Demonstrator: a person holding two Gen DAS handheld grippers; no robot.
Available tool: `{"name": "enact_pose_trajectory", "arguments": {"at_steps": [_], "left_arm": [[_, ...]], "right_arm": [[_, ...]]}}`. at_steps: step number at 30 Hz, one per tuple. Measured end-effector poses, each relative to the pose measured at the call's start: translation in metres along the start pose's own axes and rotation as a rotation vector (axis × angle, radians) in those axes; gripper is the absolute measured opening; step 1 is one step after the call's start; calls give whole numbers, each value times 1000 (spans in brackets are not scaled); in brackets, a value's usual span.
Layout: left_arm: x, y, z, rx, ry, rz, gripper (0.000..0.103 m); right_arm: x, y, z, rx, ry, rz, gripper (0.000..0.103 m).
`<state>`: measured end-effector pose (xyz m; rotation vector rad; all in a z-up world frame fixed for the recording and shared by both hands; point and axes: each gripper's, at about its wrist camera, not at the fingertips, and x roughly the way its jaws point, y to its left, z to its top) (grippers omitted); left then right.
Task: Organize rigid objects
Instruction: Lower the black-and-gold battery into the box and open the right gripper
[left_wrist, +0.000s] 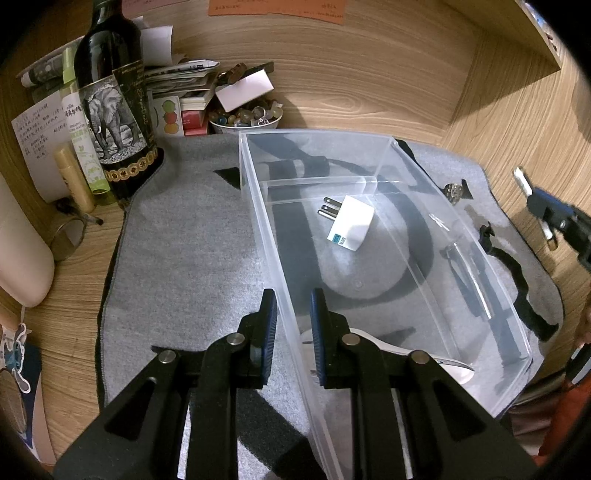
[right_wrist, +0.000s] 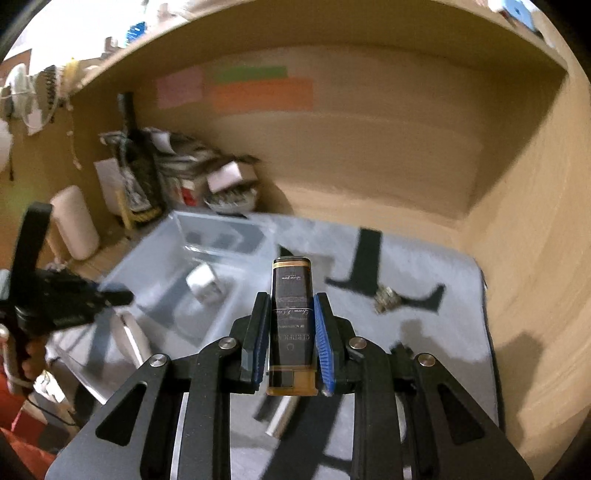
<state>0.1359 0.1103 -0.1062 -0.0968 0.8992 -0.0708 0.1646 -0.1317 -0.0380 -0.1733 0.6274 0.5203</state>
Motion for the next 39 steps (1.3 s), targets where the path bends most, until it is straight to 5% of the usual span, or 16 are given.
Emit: {"name": "enact_pose_trajectory", "arguments": {"at_steps": [13,24,39], "left_arm": [[0,-4,1,0,-1,-3,17],[0,-3,0,-4,-6,-15,17],[0,-1,-1,-6,-10,-21,17]], "right_arm": [[14,52,26,-105,-34,143,22],[52,81,14,-165,86,233,22],[89,101,-6,-278,274,236,22]]}}
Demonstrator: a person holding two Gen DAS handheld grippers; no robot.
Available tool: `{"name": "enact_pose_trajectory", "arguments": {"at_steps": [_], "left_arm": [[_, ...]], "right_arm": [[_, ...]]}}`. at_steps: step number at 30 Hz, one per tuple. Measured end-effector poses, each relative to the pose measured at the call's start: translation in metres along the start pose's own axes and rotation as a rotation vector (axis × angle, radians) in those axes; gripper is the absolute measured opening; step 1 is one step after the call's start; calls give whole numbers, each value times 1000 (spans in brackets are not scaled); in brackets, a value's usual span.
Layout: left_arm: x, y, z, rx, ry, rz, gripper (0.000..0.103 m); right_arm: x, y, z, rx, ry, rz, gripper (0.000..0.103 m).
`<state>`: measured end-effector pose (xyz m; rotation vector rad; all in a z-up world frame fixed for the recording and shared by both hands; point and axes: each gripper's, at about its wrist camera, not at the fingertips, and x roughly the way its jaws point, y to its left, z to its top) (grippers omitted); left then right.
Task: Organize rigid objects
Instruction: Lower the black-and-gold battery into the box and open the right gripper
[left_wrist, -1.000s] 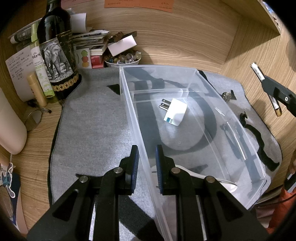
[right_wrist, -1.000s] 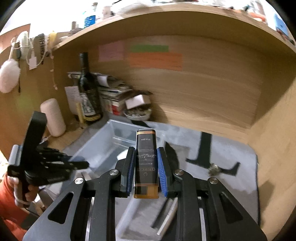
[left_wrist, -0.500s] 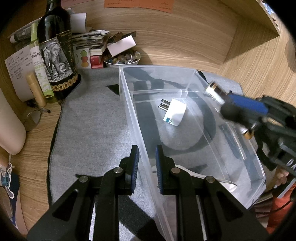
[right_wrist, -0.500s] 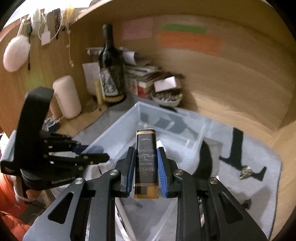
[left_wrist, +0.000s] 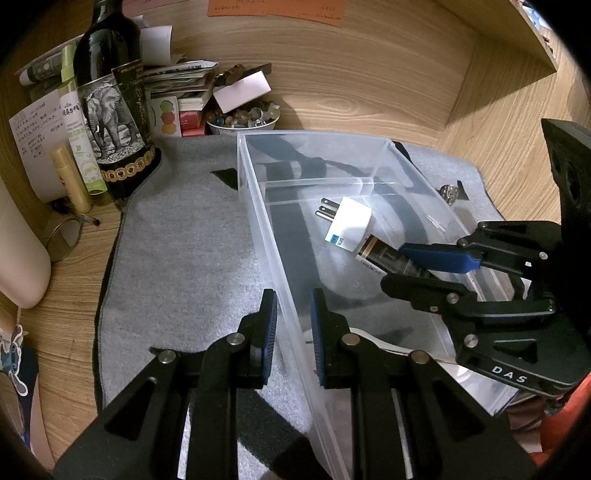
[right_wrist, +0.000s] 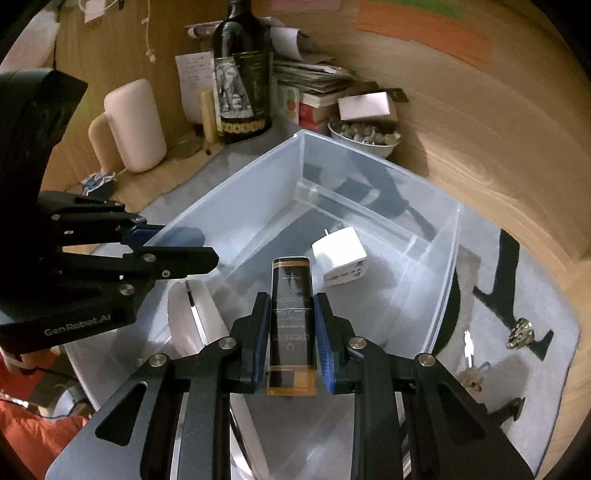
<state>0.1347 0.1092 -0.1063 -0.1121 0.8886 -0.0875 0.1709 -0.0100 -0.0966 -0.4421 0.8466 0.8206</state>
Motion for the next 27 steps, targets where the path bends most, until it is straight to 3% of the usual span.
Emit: {"name": "enact_pose_trajectory", "arguments": {"at_steps": [10,18,23,27], "left_arm": [[0,0,0,-1,0,-1,17],[0,1,0,0,0,0,17],[0,1,0,1,1,1,17],[0,1,0,1,0,1,17]], "right_arm": [[3,0,1,12,19,2,23],[-15,-8,2,49,-56,-17,45],[-35,-16,4,77,-120,-50,65],[-55,-30,4,108,-163,-91,69]]}}
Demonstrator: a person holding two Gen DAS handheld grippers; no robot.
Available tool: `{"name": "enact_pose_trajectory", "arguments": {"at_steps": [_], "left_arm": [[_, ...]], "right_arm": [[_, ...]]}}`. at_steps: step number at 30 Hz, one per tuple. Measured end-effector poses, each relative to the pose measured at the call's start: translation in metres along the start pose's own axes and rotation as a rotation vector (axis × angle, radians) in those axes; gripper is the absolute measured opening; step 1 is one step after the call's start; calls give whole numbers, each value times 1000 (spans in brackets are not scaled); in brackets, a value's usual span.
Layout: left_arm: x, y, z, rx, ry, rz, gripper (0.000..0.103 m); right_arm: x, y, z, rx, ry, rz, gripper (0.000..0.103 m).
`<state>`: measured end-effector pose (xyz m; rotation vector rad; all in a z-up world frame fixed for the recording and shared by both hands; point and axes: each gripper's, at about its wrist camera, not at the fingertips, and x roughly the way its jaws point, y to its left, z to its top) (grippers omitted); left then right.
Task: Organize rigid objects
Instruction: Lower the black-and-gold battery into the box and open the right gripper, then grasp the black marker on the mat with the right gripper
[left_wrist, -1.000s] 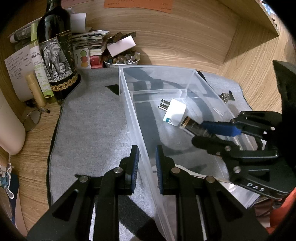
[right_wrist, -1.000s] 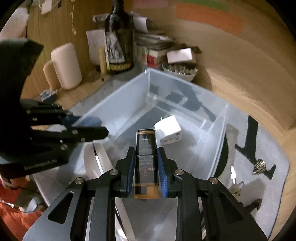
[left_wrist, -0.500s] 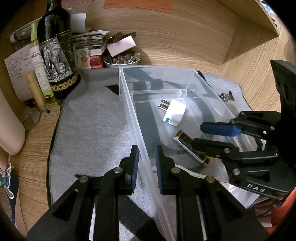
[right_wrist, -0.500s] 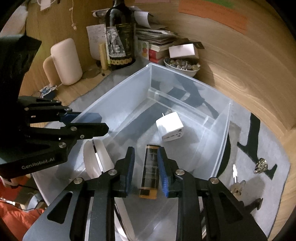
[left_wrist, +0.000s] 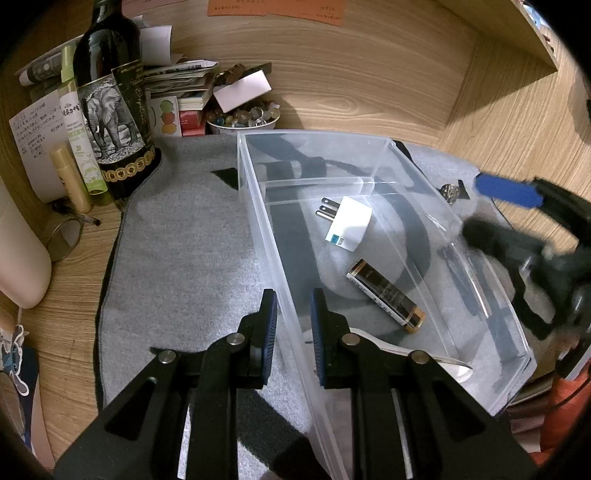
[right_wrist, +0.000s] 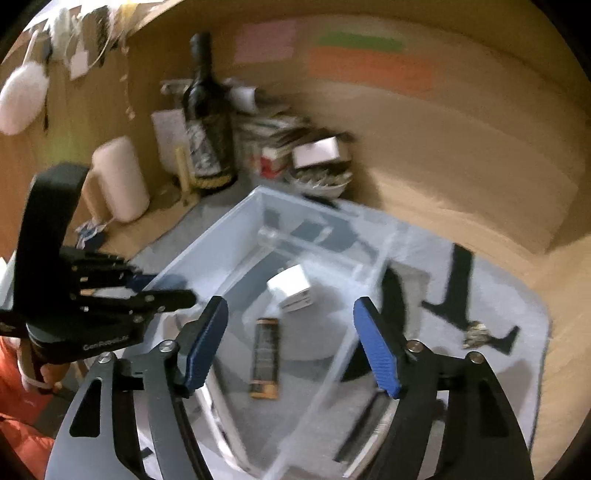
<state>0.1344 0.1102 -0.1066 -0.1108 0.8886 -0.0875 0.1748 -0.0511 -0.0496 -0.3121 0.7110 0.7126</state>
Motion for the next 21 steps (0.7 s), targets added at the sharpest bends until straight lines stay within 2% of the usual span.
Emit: {"name": "enact_pose_trajectory", "arguments": {"at_steps": [6,11,16,21], "left_arm": [[0,0,0,0,0,0,17],[0,1,0,0,0,0,17],[0,1,0,1,0,0,17],[-1,2,-1,3,0,2,17]], "right_arm": [[-28,-40,1,105,-55,-92,70],[-44,-73,-7,175,-64,-183,70],[-44,-101,-26,251,-30,-236,71],[-25,-122,-51,315,49,-259,71]]}}
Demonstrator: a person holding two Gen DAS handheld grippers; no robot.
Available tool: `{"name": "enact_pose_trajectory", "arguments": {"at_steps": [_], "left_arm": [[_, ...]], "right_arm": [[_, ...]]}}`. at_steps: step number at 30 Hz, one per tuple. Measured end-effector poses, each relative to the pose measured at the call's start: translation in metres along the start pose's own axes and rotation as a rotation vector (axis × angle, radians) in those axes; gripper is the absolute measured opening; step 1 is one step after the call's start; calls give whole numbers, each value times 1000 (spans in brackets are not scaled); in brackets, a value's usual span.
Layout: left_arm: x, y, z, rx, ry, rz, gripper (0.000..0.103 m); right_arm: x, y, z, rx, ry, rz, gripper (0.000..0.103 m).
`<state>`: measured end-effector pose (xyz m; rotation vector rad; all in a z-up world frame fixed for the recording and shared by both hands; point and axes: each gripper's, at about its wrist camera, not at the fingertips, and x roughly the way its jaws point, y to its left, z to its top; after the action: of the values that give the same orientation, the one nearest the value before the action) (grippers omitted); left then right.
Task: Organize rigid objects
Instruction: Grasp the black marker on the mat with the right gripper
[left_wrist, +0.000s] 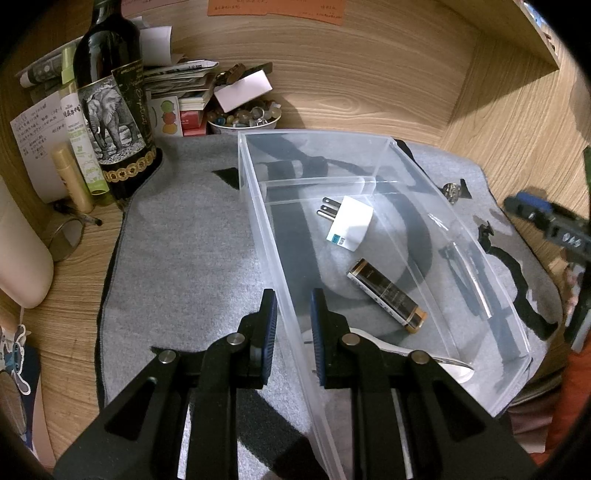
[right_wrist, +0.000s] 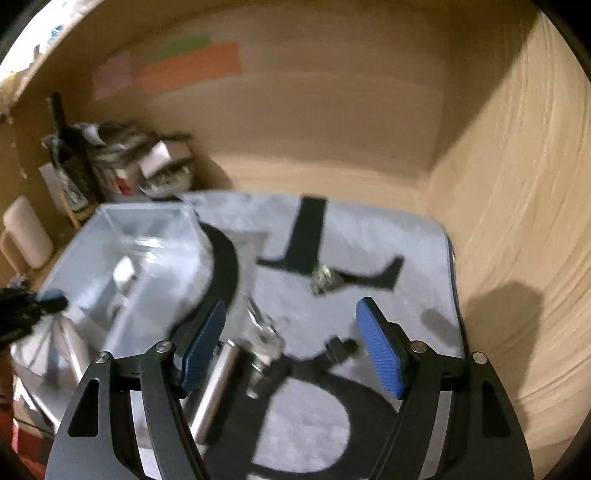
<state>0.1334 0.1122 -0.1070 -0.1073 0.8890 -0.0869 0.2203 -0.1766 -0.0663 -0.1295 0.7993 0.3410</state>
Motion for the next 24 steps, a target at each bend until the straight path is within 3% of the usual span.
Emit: {"name": "enact_pose_trajectory", "arguments": {"at_steps": [13,16,18,20,24], "left_arm": [[0,0,0,1,1,0,17],[0,1,0,1,1,0,17],[0,1,0,0,1,0,17],[0,1,0,0,0,0,17],[0,2,-1,-3,-1,0,17]], "right_arm": [[52,-44,-26,197,100,-41,69],[60,-44,-30,204,129,-13,46],[62,-42,-33,197,131,-11,40],[60,-40,-34,186,128,-2,24],[56,-38,-36,179,113,23,21]]}}
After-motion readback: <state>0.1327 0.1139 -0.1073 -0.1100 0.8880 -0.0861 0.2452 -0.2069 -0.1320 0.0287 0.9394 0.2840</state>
